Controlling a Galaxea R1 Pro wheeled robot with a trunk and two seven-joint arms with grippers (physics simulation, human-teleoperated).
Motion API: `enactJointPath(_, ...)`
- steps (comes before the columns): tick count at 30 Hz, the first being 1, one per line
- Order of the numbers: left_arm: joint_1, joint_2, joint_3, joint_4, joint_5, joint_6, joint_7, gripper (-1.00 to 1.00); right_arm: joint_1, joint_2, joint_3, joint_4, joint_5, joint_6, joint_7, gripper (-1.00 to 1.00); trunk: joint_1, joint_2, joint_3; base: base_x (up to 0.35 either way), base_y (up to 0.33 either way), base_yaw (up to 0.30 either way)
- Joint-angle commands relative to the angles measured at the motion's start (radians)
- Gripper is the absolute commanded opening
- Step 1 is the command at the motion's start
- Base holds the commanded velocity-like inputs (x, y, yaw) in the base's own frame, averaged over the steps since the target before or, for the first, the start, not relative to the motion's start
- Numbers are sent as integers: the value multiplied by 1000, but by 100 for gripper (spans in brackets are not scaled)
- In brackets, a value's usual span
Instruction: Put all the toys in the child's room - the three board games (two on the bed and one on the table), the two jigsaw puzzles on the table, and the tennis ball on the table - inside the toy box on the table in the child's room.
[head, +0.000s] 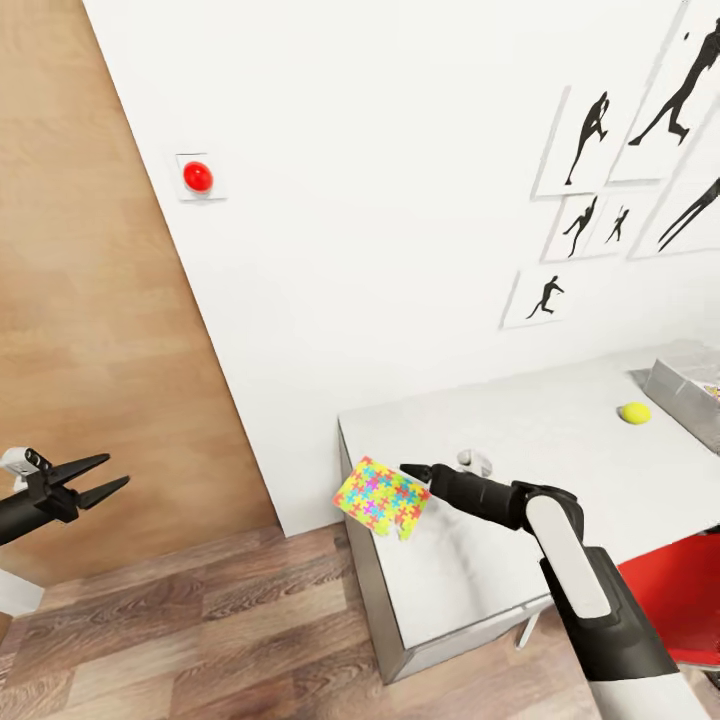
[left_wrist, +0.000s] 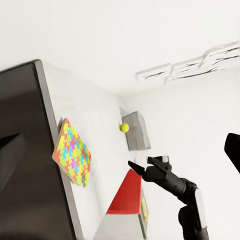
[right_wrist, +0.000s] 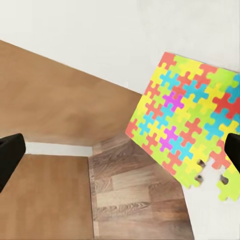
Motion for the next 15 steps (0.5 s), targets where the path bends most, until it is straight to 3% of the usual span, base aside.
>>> enactJointPath(1, -1, -1, 0, 0, 2, 10, 0, 100, 16, -1, -4, -3, -11, -17, 28, 100, 1, -2, 0, 0, 0, -166)
enactJointPath(10, -1, -6, 0, 0, 2, -6, 4, 100, 73, -2, -63, -21, -9, -46, 284, 100, 1, -2, 12, 0, 0, -162)
enactJointPath(15, -1, -8, -2, 0, 1, -13, 8, 100, 78, -6, -77, -27, -7, -43, 363, 100, 1, -2, 20, 0, 0, -139)
